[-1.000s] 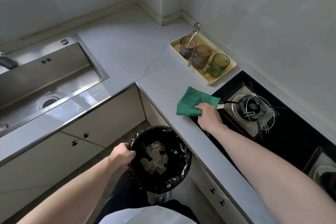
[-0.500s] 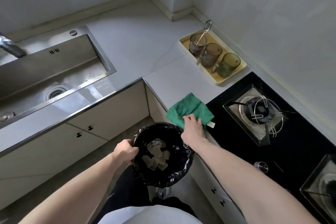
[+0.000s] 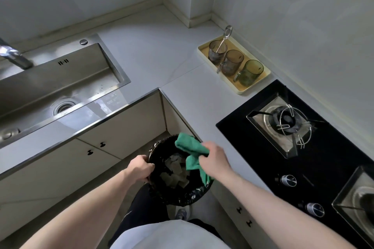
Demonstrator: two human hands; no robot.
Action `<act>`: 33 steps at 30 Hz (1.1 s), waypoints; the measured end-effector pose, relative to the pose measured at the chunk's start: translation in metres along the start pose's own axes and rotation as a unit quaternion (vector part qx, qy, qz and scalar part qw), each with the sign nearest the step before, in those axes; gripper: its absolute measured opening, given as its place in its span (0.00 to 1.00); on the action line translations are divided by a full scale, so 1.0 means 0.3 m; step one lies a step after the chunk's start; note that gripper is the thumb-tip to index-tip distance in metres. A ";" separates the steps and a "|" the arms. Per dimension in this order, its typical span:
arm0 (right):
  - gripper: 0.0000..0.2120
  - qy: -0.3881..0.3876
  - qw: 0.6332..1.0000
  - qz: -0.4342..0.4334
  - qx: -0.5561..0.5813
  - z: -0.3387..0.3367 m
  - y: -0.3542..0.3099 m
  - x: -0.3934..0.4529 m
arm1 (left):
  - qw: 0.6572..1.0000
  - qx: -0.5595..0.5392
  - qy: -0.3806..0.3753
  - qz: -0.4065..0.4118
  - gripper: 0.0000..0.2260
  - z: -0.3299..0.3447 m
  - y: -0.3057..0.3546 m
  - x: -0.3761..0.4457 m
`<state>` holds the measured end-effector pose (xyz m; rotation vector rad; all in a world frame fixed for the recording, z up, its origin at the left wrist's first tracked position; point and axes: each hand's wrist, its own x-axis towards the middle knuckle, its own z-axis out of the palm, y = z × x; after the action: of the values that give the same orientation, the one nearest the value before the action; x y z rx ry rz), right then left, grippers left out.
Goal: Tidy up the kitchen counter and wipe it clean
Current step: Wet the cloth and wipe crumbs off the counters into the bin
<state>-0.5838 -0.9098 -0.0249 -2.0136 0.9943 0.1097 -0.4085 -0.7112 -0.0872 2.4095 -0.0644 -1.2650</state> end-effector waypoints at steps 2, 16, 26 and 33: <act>0.13 0.050 0.998 -0.001 0.032 -0.128 0.005 0.011 | 1.000 0.003 -0.002 0.003 0.04 0.003 -0.002 -0.008; 0.27 0.110 0.983 0.068 -0.127 -0.164 0.276 0.053 | 1.000 -0.012 -0.008 0.015 0.07 0.047 -0.033 -0.061; 0.29 0.020 0.999 0.011 -0.030 0.139 0.137 -0.196 | 1.000 0.010 -0.003 0.028 0.03 0.097 -0.068 -0.110; 0.28 0.151 0.987 0.016 0.046 0.001 0.174 -0.307 | 0.998 0.031 -0.014 0.059 0.03 0.107 -0.073 -0.149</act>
<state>-0.6818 -0.8698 -0.0215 -1.9656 1.1981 -0.2259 -0.4635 -0.6919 -0.0770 2.4014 -0.2519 -1.2595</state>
